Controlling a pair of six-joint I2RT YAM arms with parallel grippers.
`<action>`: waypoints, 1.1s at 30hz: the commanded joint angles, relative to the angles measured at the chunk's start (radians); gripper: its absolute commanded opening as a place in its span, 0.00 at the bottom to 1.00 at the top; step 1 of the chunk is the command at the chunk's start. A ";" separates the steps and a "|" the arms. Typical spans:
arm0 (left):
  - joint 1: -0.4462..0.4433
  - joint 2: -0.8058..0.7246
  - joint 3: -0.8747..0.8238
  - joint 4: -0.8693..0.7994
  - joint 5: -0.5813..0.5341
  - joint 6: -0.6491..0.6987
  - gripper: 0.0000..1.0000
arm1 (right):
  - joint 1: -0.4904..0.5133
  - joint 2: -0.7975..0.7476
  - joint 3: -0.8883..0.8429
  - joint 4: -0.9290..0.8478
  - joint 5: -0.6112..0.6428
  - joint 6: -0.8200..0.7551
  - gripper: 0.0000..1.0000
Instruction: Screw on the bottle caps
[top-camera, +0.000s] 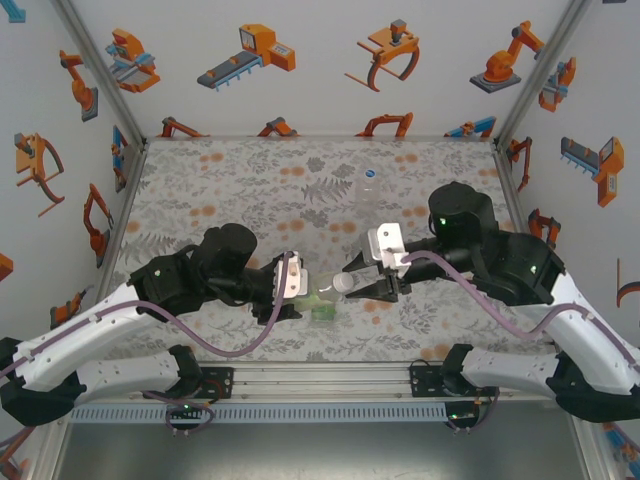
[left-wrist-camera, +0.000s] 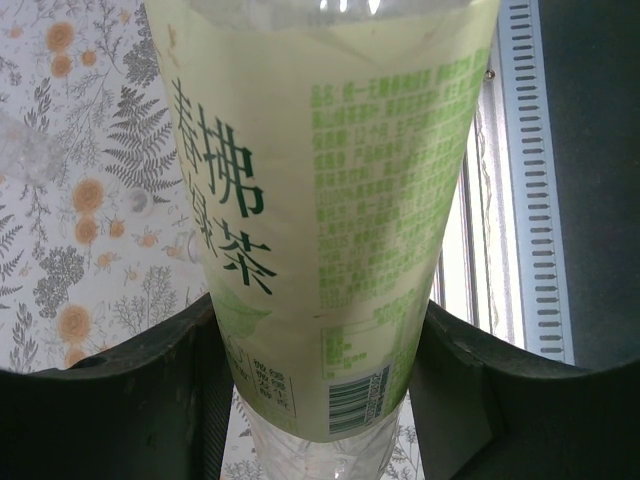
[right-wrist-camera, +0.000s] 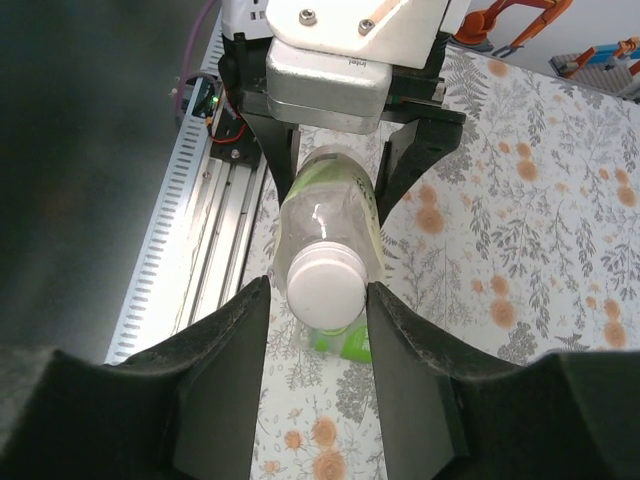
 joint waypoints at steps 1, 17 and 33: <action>-0.004 0.000 0.032 0.008 0.023 0.007 0.05 | -0.003 0.009 0.018 0.013 -0.020 -0.015 0.41; -0.004 0.006 0.013 0.019 -0.107 0.000 0.06 | -0.001 -0.041 -0.106 0.205 0.173 0.497 0.00; -0.004 0.043 0.006 0.026 -0.201 0.018 0.05 | 0.000 -0.101 -0.250 0.094 0.612 1.841 0.00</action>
